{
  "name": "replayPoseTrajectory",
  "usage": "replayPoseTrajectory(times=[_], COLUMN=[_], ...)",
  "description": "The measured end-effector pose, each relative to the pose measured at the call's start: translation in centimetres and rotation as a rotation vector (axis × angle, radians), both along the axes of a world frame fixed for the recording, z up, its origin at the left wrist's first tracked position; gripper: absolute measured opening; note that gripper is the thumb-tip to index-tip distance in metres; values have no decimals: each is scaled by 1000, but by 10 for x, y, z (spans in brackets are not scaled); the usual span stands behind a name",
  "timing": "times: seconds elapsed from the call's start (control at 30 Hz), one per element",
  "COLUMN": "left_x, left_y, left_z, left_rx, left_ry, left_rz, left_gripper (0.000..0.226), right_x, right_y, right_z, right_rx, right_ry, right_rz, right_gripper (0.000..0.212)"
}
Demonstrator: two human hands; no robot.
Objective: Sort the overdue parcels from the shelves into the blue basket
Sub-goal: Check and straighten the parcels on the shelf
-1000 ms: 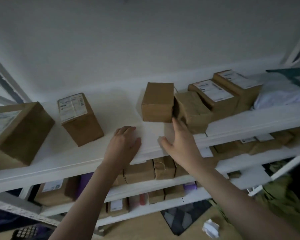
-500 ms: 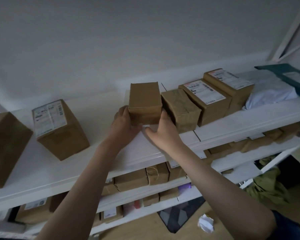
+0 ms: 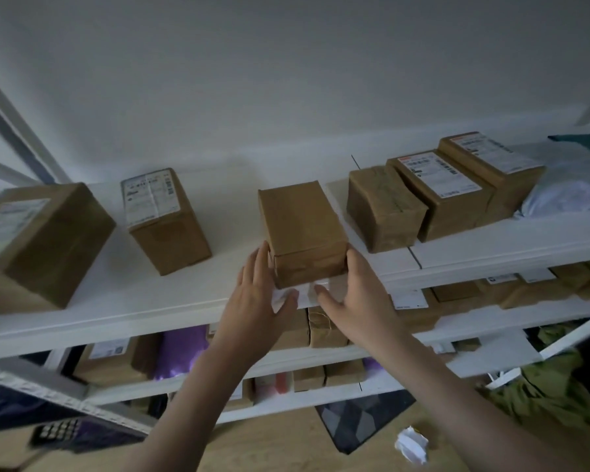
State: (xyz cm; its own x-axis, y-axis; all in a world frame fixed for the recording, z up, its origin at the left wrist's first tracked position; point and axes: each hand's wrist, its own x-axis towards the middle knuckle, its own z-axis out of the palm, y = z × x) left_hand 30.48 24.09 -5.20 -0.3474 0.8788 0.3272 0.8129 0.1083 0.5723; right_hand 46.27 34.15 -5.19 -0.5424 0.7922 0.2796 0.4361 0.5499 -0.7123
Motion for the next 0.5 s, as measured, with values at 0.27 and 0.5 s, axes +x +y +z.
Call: replayPoseTrajectory(times=[0.27,0.5], left_x=[-15,-28], left_y=[5,-10], left_z=[33,23], left_rx=[25,79], left_ry=[211,43], left_rz=[10,75], left_gripper=[76,76], right_x=[-6,-21], right_y=[1,-7], right_z=[3,15], right_rx=[20,131], right_ry=[5,-32], right_rz=[27,54], right_gripper=[60,64])
